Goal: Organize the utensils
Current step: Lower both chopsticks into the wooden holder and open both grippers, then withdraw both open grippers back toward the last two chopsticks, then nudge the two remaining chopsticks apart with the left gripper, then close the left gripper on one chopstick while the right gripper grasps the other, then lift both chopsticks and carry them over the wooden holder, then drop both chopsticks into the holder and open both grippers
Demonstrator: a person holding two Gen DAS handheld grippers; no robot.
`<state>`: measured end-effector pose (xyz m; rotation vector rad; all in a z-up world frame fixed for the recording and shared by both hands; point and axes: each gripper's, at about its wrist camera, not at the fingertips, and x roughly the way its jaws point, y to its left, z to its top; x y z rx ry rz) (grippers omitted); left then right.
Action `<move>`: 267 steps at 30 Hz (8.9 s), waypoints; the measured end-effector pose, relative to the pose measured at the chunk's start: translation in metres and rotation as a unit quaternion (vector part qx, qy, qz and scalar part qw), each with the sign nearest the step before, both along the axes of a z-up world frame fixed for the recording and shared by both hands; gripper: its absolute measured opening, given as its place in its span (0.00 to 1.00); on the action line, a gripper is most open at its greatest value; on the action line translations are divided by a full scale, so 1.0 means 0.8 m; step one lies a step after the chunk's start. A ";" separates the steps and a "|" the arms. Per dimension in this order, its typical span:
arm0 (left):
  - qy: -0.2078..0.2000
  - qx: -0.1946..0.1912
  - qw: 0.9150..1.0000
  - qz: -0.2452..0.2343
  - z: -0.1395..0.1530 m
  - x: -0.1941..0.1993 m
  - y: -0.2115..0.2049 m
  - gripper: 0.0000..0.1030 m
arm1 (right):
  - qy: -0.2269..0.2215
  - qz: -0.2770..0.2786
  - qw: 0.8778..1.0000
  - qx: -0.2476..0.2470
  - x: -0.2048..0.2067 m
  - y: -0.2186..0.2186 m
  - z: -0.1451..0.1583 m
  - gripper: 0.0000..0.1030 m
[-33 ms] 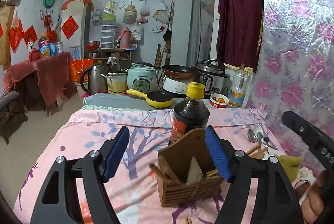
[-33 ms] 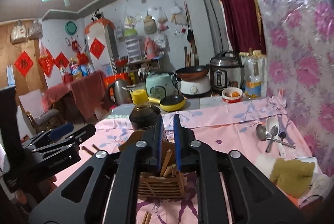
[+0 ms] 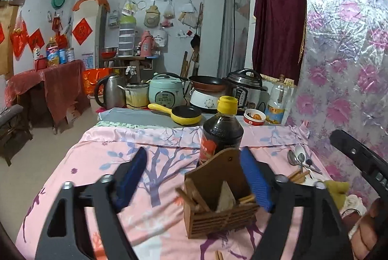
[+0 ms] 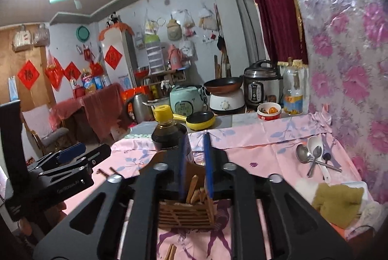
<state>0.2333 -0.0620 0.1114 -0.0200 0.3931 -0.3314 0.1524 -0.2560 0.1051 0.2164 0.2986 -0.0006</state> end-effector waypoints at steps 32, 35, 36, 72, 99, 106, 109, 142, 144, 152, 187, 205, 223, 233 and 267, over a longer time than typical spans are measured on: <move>0.124 0.110 0.984 0.062 -0.247 -0.203 0.070 0.95 | 0.189 -0.046 0.981 0.016 -0.159 0.017 -0.248 0.94; 0.119 0.115 0.984 0.060 -0.246 -0.205 0.067 0.95 | 0.187 -0.042 0.981 0.012 -0.158 0.019 -0.249 0.94; 0.116 0.117 0.984 0.060 -0.246 -0.206 0.066 0.95 | 0.187 -0.042 0.981 0.012 -0.158 0.019 -0.249 0.94; 0.166 0.161 0.970 -0.074 -0.281 -0.195 0.011 0.96 | 0.207 -0.048 0.974 0.081 -0.153 -0.007 -0.260 0.94; 0.214 -0.017 0.977 0.010 -0.275 -0.143 0.128 0.95 | 0.240 0.150 0.953 -0.104 -0.157 0.107 -0.271 0.94; 0.214 -0.012 0.977 0.011 -0.275 -0.144 0.127 0.95 | 0.273 -0.006 0.958 -0.085 -0.138 0.060 -0.271 0.92; 0.212 -0.008 0.977 0.012 -0.276 -0.144 0.126 0.95 | 0.257 -0.024 0.966 0.012 -0.141 0.010 -0.263 0.92; 0.175 0.061 0.983 -0.010 -0.280 -0.163 0.111 0.08 | 0.197 0.074 0.976 -0.056 -0.159 0.061 -0.251 0.62; 0.169 0.064 0.983 -0.010 -0.280 -0.166 0.109 0.11 | 0.198 0.092 0.974 -0.060 -0.161 0.068 -0.253 0.52; 0.165 0.059 0.984 -0.022 -0.281 -0.168 0.104 0.26 | 0.207 0.129 0.967 -0.071 -0.162 0.086 -0.259 0.38; 0.136 0.080 0.986 -0.055 -0.222 -0.195 0.083 0.05 | 0.172 0.092 0.979 -0.056 -0.169 0.060 -0.203 0.06; 0.106 0.099 0.986 -0.081 -0.133 -0.181 0.053 0.06 | 0.196 0.084 0.976 -0.041 -0.161 0.031 -0.173 0.06; 0.081 0.091 0.989 -0.087 -0.095 -0.138 0.028 0.06 | 0.167 0.073 0.983 -0.026 -0.098 0.020 -0.127 0.06; 0.060 0.079 0.987 -0.125 -0.030 -0.095 -0.004 0.06 | 0.118 0.076 0.990 -0.027 -0.040 0.020 -0.049 0.06; 0.003 0.031 0.999 -0.029 0.007 0.006 0.000 0.90 | 0.082 0.021 0.996 -0.027 0.030 -0.003 0.011 0.22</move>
